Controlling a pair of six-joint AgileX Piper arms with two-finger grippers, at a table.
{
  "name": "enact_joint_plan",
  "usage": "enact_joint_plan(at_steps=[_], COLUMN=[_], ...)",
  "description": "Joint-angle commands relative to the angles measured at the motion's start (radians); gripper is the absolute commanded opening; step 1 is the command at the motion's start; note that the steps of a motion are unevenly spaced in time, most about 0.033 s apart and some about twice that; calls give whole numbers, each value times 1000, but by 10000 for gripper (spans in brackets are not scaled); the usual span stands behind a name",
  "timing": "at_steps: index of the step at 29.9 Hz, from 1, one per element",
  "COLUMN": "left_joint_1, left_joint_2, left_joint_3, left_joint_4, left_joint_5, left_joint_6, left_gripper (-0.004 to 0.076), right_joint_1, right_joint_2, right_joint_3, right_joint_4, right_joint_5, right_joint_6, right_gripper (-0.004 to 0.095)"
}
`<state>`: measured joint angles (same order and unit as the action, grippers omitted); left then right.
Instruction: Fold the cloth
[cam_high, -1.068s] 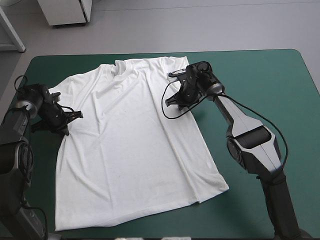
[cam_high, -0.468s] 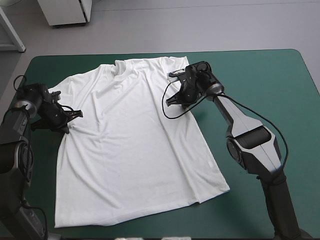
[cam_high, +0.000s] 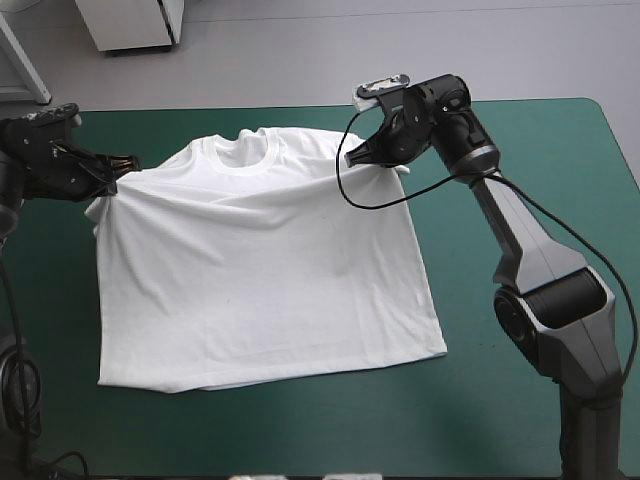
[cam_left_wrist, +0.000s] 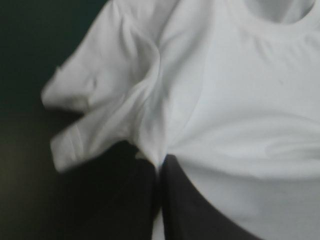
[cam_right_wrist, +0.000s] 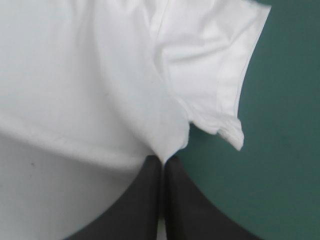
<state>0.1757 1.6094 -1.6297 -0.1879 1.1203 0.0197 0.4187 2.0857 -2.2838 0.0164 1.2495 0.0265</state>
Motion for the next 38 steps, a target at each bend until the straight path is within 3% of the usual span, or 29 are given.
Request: enact_joint_plan(at_steps=[1,13,25,28,33,38], left_joint_1=[2,-3,-283,-320,-321,-321], left_joint_2=[-125,-243,-243,-236,-168,-61], left_joint_3=[-55,-200,-434,-441,-441,-441], left_joint_4=[-38,-270,-27,31,79,75], left_joint_5=[-24,-25,19,-28,-105,-203], left_joint_6=[8,142,120,87,58,54], left_gripper=[-9,-9,-9,-9,-9,-9], right_joint_1=[-6,-6,-6,-6,-6,-56], right_joint_2=[-146,-461,-691,-697,-627,-524], right_joint_3=[-26,37,137,137,137,137], right_joint_4=[-46,-230,-284,-303,-461,-515], right_joint_5=[1,1,1,1,-8,-140], right_joint_6=[0,26,60,60,52,125], right_gripper=[-17,-17,-17,-17,-17,-17])
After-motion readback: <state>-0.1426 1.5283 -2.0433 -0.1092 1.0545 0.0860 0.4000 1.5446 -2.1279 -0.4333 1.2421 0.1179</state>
